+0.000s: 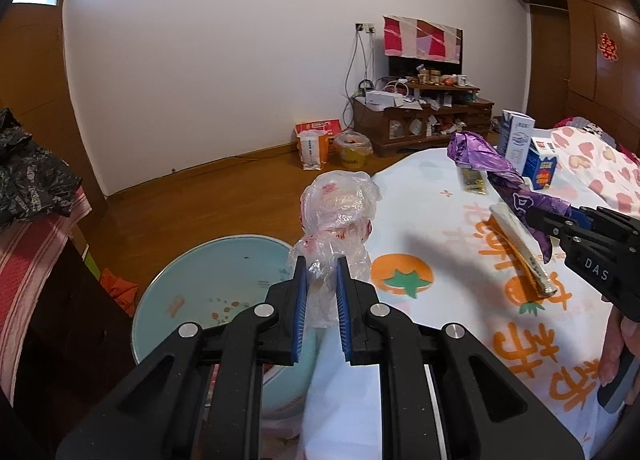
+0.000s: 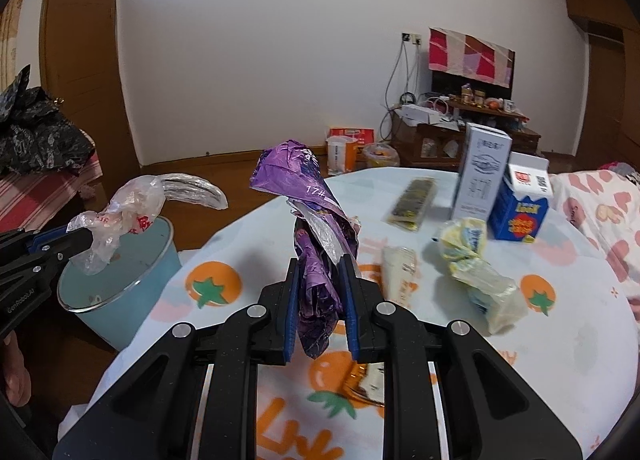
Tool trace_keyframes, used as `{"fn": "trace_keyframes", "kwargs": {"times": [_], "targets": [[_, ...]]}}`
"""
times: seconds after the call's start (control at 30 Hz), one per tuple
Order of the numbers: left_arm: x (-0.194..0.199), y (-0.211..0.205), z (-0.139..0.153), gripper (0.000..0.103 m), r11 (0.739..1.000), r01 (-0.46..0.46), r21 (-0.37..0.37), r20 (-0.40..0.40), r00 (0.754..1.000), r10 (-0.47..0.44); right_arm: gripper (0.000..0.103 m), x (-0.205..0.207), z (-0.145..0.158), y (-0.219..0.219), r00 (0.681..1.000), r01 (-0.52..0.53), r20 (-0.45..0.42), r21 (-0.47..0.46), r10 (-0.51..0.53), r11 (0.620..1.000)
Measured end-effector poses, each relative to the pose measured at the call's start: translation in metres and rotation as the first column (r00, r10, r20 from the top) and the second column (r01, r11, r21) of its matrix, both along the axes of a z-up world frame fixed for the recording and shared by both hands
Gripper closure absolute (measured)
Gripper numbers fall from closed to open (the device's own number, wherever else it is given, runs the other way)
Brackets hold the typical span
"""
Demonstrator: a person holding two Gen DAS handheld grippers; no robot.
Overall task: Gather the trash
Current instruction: 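Carry the clear plastic bag and purple wrapper with both tools over the bucket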
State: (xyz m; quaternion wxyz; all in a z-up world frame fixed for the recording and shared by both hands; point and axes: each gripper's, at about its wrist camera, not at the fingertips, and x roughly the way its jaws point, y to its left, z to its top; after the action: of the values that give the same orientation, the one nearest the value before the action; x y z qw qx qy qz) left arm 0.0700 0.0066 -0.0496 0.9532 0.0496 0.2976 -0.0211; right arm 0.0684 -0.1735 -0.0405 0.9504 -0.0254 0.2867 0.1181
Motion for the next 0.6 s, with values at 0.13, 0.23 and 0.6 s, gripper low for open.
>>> {"fn": "trace_keyframes", "kwargs": {"times": [0.13, 0.23, 0.6], "targets": [[0.000, 0.012, -0.001, 0.089, 1.000, -0.017, 0.000, -0.002, 1.000, 0.017, 0.083, 0.004, -0.001, 0.012, 1.000, -0.020, -0.003, -0.005, 0.019, 1.000], [-0.001, 0.020, 0.000, 0.089, 1.000, -0.029, 0.001, 0.000, 1.000, 0.029, 0.083, 0.007, -0.003, 0.021, 0.999, -0.034, -0.007, -0.008, 0.034, 0.999], [-0.004, 0.050, -0.001, 0.089, 0.997, -0.081, 0.005, -0.005, 0.997, 0.081, 0.083, 0.016, -0.006, 0.060, 0.995, -0.099, -0.016, -0.017, 0.099, 0.995]]}}
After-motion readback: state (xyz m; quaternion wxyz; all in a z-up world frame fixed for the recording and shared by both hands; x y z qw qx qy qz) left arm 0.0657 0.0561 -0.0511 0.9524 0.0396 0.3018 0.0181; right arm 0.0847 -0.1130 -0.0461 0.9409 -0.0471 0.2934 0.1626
